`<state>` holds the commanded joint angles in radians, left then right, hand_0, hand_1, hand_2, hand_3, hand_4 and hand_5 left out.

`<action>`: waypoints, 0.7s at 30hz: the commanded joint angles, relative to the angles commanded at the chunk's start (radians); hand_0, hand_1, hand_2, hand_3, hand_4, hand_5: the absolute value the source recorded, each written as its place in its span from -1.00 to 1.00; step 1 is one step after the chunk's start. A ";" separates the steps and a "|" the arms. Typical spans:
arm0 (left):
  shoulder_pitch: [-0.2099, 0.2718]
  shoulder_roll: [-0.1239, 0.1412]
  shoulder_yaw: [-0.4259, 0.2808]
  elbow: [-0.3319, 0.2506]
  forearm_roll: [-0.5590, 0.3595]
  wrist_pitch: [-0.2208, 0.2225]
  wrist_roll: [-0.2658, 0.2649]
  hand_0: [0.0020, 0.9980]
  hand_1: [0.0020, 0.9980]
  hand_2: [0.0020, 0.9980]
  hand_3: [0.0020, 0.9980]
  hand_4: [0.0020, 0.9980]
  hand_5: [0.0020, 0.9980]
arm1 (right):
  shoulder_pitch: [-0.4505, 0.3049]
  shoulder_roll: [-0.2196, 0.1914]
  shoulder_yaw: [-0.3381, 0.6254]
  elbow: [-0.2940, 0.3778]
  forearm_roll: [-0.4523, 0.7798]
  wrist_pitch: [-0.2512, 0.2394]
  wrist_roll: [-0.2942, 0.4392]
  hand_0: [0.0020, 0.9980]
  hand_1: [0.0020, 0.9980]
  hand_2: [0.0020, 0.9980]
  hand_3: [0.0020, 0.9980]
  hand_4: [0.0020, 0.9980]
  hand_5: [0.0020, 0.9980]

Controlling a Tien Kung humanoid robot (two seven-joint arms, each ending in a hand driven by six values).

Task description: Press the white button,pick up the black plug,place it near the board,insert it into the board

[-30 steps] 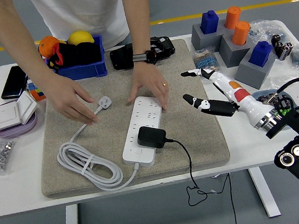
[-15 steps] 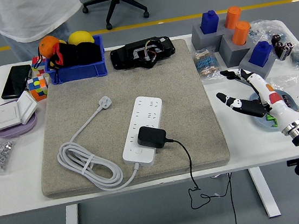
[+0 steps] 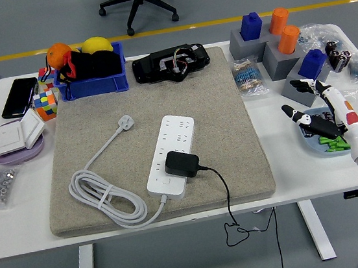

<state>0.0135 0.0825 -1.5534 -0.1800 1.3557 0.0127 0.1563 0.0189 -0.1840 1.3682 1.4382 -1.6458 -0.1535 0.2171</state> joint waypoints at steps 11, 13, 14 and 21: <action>0.019 -0.002 0.007 0.000 0.000 0.007 0.001 -0.06 -0.01 0.02 0.14 0.21 -0.50 | -0.058 0.021 0.071 0.023 0.001 0.008 -0.002 0.78 0.59 0.54 0.56 0.79 0.16; 0.022 -0.003 0.008 0.000 0.001 0.007 0.002 -0.06 -0.01 0.02 0.14 0.21 -0.50 | -0.066 0.023 0.082 0.028 0.005 0.011 -0.002 0.78 0.59 0.54 0.56 0.79 0.16; 0.024 -0.003 0.009 0.000 -0.001 0.008 0.001 -0.06 -0.01 0.02 0.14 0.21 -0.50 | -0.070 0.025 0.087 0.031 0.008 0.013 -0.001 0.78 0.59 0.54 0.56 0.79 0.16; 0.054 -0.008 -0.011 0.000 0.018 0.010 0.006 -0.06 -0.01 0.02 0.14 0.21 -0.50 | -0.101 0.050 0.125 0.049 0.005 0.027 -0.004 0.78 0.58 0.53 0.54 0.79 0.17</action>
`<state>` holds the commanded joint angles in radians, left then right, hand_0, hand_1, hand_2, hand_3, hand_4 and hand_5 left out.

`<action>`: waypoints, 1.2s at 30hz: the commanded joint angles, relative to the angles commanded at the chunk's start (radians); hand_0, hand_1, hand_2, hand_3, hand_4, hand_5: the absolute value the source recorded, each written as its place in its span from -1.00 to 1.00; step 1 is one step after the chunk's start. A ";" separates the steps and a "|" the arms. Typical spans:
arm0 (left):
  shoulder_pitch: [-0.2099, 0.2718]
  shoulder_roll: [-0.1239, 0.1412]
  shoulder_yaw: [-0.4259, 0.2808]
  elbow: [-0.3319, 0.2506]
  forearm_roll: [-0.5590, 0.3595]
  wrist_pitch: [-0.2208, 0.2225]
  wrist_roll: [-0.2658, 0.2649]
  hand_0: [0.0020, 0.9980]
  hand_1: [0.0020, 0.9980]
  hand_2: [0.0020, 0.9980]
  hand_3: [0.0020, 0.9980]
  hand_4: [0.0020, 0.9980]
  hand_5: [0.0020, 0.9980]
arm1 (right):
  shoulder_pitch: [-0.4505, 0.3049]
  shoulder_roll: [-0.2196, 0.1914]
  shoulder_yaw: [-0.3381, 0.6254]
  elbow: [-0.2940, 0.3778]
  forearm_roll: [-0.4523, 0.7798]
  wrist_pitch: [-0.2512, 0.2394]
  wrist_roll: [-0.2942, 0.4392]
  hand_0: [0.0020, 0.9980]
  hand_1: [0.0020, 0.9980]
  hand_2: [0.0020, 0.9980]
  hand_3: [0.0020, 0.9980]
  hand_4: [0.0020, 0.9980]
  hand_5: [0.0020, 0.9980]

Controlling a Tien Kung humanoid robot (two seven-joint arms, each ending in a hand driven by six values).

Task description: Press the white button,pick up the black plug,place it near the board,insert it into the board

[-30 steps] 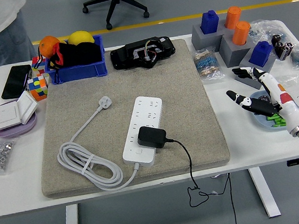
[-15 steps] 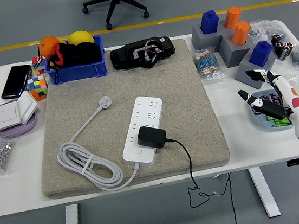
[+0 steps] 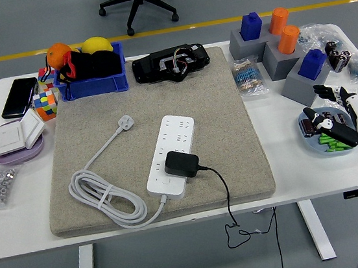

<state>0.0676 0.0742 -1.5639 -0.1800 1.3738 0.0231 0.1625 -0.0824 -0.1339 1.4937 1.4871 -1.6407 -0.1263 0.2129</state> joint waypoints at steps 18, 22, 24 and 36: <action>0.057 0.004 -0.023 0.000 0.042 0.017 0.011 -0.06 -0.01 0.02 0.14 0.21 -0.50 | -0.093 0.056 0.032 -0.024 -0.010 0.080 -0.081 0.69 0.51 0.46 0.50 0.79 0.20; 0.062 0.000 0.014 0.000 0.017 0.020 0.005 -0.06 -0.01 0.02 0.14 0.21 -0.50 | -0.109 0.060 0.025 -0.032 -0.026 0.085 -0.090 0.67 0.51 0.46 0.50 0.79 0.21; 0.066 -0.001 0.006 0.000 0.031 0.020 0.010 -0.06 -0.01 0.02 0.14 0.21 -0.50 | -0.117 0.063 0.022 -0.033 -0.033 0.084 -0.092 0.67 0.51 0.46 0.50 0.79 0.21; 0.103 0.010 -0.150 0.000 0.162 0.018 0.041 -0.05 -0.01 0.03 0.14 0.21 -0.50 | -0.135 0.063 0.028 -0.026 -0.050 0.087 -0.104 0.67 0.50 0.45 0.49 0.79 0.23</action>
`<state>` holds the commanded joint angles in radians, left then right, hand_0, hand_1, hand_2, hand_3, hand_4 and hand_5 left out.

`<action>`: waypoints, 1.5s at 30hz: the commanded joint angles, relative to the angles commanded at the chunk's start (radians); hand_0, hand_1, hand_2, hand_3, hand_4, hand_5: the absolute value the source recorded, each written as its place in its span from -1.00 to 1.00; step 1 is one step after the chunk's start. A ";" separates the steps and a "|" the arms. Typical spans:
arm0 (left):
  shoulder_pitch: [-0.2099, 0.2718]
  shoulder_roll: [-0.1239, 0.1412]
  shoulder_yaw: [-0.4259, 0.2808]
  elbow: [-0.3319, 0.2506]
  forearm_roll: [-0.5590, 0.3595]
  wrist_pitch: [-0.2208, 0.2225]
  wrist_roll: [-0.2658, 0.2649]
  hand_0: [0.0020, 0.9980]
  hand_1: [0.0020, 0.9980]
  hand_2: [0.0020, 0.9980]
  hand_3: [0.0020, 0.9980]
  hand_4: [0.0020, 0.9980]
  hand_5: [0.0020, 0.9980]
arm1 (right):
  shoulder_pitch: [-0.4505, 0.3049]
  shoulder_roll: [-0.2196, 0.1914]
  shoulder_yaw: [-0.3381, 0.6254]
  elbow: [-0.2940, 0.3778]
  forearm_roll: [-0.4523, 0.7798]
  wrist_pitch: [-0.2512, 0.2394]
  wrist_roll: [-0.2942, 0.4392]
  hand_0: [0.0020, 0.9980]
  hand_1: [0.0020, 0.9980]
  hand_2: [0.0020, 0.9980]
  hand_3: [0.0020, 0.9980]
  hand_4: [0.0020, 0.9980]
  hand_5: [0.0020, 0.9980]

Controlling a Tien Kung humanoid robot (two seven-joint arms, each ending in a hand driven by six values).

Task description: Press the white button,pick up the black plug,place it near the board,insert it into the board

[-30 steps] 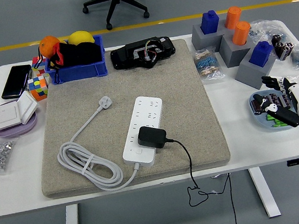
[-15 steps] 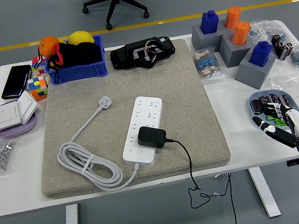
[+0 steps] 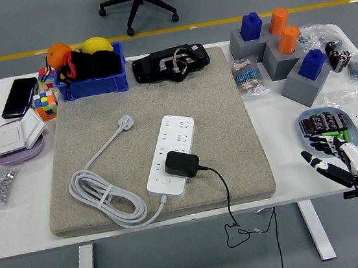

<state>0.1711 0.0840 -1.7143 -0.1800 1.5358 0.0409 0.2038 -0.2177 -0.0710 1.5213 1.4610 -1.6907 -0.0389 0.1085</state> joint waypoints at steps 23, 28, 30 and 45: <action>-0.058 -0.003 0.096 0.000 -0.108 -0.010 -0.023 -0.05 0.00 0.03 0.14 0.21 -0.50 | 0.102 -0.053 -0.080 0.043 -0.040 0.001 -0.024 0.65 0.50 0.45 0.49 0.79 0.26; -0.128 -0.003 0.093 0.000 -0.130 -0.002 -0.022 -0.05 0.00 0.03 0.14 0.21 -0.50 | 0.153 -0.090 -0.102 0.077 -0.032 0.005 -0.021 0.64 0.50 0.45 0.48 0.79 0.26; -0.154 -0.009 0.082 0.000 -0.114 -0.005 -0.008 -0.05 0.00 0.03 0.14 0.21 -0.50 | 0.174 -0.091 -0.095 0.073 -0.037 0.005 -0.022 0.64 0.50 0.45 0.48 0.79 0.26; -0.151 0.008 0.067 0.000 -0.071 -0.013 0.004 -0.05 -0.01 0.03 0.14 0.22 -0.50 | 0.190 -0.087 -0.097 0.078 -0.039 -0.008 -0.017 0.63 0.49 0.43 0.46 0.77 0.25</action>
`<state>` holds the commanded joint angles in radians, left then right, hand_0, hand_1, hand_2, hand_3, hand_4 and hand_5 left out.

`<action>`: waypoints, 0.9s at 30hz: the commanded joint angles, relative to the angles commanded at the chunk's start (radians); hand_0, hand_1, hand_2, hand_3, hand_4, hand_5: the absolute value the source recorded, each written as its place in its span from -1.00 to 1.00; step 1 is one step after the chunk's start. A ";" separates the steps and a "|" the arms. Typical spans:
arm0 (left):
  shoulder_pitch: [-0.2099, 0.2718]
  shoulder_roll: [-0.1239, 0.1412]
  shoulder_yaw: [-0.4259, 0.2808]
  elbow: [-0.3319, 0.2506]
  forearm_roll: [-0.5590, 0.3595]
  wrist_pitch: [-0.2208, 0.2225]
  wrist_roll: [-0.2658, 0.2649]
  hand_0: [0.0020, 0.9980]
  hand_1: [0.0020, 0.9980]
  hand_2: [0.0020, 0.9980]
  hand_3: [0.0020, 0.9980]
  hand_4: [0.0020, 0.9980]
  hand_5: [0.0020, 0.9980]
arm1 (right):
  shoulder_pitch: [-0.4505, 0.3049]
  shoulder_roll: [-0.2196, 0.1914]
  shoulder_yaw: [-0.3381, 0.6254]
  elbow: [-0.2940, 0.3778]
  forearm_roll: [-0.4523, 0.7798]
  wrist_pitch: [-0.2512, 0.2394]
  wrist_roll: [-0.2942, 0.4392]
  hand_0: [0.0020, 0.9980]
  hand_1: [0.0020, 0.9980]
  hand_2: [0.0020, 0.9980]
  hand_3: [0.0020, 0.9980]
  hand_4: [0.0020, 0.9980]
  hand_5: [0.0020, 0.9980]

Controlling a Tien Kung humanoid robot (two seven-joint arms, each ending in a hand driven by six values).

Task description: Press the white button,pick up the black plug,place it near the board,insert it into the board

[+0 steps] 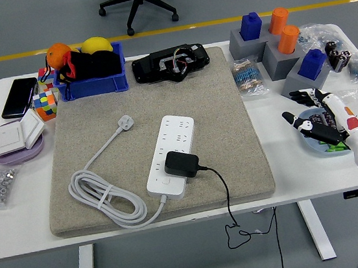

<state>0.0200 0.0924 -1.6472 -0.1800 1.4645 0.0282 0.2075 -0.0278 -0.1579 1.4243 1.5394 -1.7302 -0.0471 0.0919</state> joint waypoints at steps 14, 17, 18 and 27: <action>-0.018 -0.003 0.027 0.000 -0.037 0.003 -0.006 -0.05 0.00 0.03 0.14 0.22 -0.50 | 0.039 -0.002 -0.027 0.001 0.007 -0.008 -0.006 0.61 0.49 0.43 0.45 0.75 0.21; -0.025 -0.003 0.025 0.000 -0.033 0.002 -0.005 -0.05 -0.01 0.03 0.14 0.22 -0.49 | 0.040 -0.004 -0.025 0.003 0.010 -0.008 -0.006 0.61 0.48 0.43 0.45 0.73 0.20; -0.027 -0.002 0.030 0.000 -0.036 0.002 -0.006 -0.05 -0.01 0.03 0.14 0.22 -0.49 | 0.040 -0.005 -0.024 0.003 0.011 -0.008 -0.005 0.61 0.48 0.43 0.45 0.73 0.20; -0.033 0.000 0.027 0.000 -0.031 0.001 -0.005 -0.05 0.00 0.03 0.14 0.22 -0.49 | 0.033 -0.007 -0.020 0.012 0.015 -0.013 0.006 0.60 0.47 0.42 0.45 0.73 0.18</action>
<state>-0.0131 0.0928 -1.6200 -0.1800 1.4340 0.0293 0.2029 0.0053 -0.1645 1.4047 1.5512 -1.7155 -0.0600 0.0975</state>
